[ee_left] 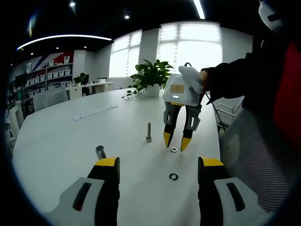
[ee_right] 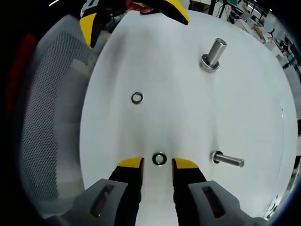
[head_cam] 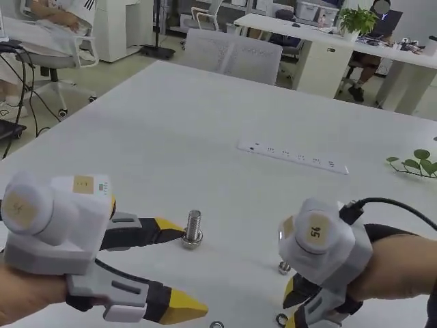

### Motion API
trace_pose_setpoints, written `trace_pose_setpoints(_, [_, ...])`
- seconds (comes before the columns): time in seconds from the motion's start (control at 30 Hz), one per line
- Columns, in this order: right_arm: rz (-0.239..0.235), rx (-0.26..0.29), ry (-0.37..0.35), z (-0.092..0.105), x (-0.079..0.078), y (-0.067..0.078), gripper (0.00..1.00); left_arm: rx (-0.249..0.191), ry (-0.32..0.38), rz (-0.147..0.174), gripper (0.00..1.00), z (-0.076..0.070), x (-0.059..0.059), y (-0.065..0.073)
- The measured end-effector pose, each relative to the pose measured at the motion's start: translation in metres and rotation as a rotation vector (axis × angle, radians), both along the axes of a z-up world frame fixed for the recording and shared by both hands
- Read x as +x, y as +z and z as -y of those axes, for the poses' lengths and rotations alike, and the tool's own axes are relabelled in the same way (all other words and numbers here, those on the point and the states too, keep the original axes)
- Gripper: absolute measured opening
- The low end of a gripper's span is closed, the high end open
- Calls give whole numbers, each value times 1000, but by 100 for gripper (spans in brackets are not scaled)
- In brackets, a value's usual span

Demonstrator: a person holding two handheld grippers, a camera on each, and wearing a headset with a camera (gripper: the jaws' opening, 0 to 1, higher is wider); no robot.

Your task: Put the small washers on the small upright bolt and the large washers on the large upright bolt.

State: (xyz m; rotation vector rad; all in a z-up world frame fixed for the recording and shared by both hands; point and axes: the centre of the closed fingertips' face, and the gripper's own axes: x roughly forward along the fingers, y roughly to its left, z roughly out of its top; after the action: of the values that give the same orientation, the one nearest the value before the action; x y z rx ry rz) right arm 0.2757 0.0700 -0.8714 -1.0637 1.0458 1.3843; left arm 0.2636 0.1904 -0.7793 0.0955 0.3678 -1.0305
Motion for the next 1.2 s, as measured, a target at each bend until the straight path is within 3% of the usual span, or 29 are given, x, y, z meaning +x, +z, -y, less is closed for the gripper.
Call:
trace_pose_setpoints(0.33, [46, -27, 48, -1, 1, -3, 23, 1, 0, -1, 67, 0, 0, 0])
trace_pose_setpoints(1.2, [60, -19, 36, -2, 1, -2, 15, -8, -2, 9, 65, 0, -3, 4])
